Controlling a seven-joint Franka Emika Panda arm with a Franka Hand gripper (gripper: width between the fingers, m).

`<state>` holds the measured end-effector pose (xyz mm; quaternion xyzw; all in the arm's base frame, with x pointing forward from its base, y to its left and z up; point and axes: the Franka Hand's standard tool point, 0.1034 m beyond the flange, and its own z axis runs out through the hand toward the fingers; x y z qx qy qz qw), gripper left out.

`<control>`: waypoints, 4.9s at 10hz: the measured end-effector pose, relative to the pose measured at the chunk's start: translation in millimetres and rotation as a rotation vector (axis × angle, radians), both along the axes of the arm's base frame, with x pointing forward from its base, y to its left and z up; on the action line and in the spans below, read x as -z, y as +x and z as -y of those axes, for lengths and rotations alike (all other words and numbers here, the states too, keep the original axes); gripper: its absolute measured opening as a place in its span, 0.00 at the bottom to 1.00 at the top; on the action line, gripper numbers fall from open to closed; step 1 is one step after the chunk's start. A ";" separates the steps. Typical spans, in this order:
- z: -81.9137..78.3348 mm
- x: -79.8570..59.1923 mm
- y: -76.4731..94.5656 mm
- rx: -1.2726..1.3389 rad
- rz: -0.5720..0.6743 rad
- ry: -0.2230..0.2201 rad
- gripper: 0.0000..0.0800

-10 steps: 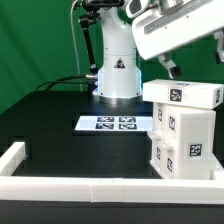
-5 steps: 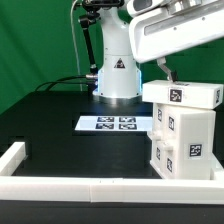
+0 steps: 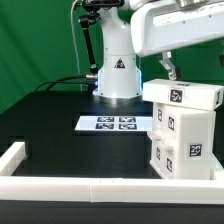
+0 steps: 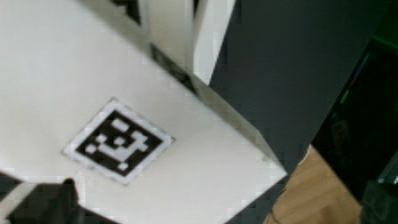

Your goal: Assemble cabinet

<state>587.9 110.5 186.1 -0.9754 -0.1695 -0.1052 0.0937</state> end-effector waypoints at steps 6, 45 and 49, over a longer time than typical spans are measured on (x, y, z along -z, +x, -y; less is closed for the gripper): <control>6.5 7.1 2.7 -0.362 0.069 -0.084 1.00; 27.1 34.1 8.3 1.498 -0.250 0.276 0.70; 16.8 33.5 5.9 1.795 -0.349 0.363 0.70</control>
Offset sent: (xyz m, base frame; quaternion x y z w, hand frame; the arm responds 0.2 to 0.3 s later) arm 0.0000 0.0000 0.0000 0.0000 0.0000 -0.1296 0.9916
